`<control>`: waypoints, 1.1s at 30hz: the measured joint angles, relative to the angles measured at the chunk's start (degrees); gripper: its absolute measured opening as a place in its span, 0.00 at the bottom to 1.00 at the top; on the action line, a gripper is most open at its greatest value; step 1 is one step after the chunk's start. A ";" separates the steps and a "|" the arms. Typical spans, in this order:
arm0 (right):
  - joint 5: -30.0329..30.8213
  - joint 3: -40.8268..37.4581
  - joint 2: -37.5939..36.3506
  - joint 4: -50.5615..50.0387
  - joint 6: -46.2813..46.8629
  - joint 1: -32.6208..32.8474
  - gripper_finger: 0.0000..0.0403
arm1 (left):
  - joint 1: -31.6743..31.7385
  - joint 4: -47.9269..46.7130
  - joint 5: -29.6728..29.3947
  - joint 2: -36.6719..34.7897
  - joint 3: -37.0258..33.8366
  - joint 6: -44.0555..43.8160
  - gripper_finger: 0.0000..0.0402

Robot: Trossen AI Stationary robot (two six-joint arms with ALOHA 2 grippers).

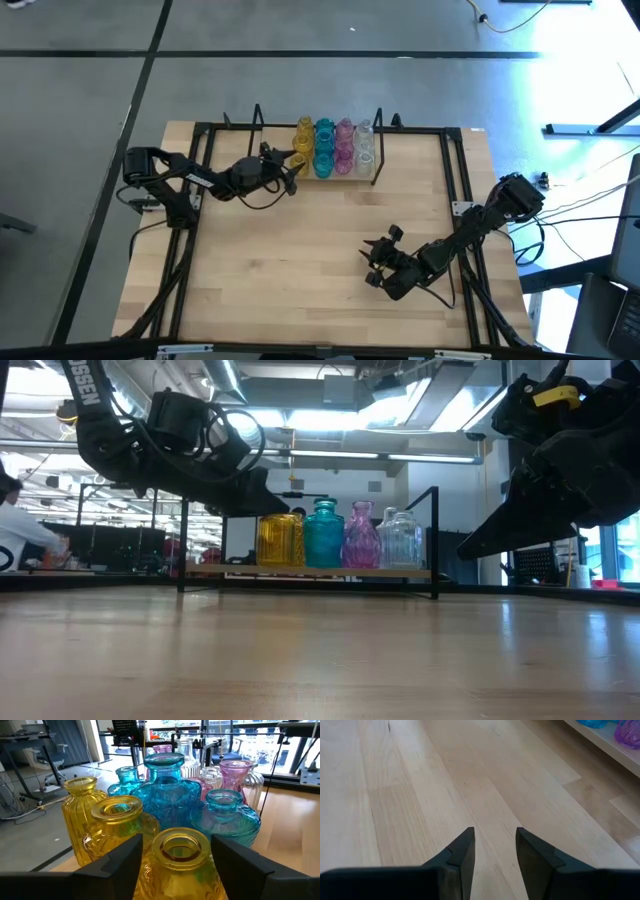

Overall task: Sort vases onto shelf
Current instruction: Put the yellow vase on the shelf aligned with the other yellow vases

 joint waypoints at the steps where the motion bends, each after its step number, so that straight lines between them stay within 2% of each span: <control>1: -0.02 0.00 0.00 0.00 0.00 -0.01 0.31 | 0.00 0.13 0.00 0.00 0.00 0.02 0.57; 10: -0.02 0.00 0.00 0.00 -0.01 0.00 0.31 | -0.58 2.48 -0.08 -0.19 0.02 0.38 0.58; 16: -0.02 0.00 0.00 -0.01 -0.02 -0.02 0.31 | -2.46 -0.27 -0.81 -2.96 0.02 5.08 0.58; 19: -0.02 0.00 0.00 -0.02 -0.11 0.00 0.31 | -4.31 -7.30 -3.33 -6.81 0.02 7.98 0.58; 27: -0.02 0.00 0.00 -0.12 -0.15 -0.01 0.31 | -9.27 -29.11 -15.42 -21.14 0.02 10.54 0.58; 30: -0.02 -0.02 0.00 -0.11 -0.15 -0.02 0.31 | -9.48 -36.87 -16.03 -24.26 0.02 7.46 0.58; 33: -0.02 -0.02 0.00 -0.11 -0.17 -0.02 0.31 | -8.31 -40.68 -15.32 -24.16 -0.41 3.14 0.58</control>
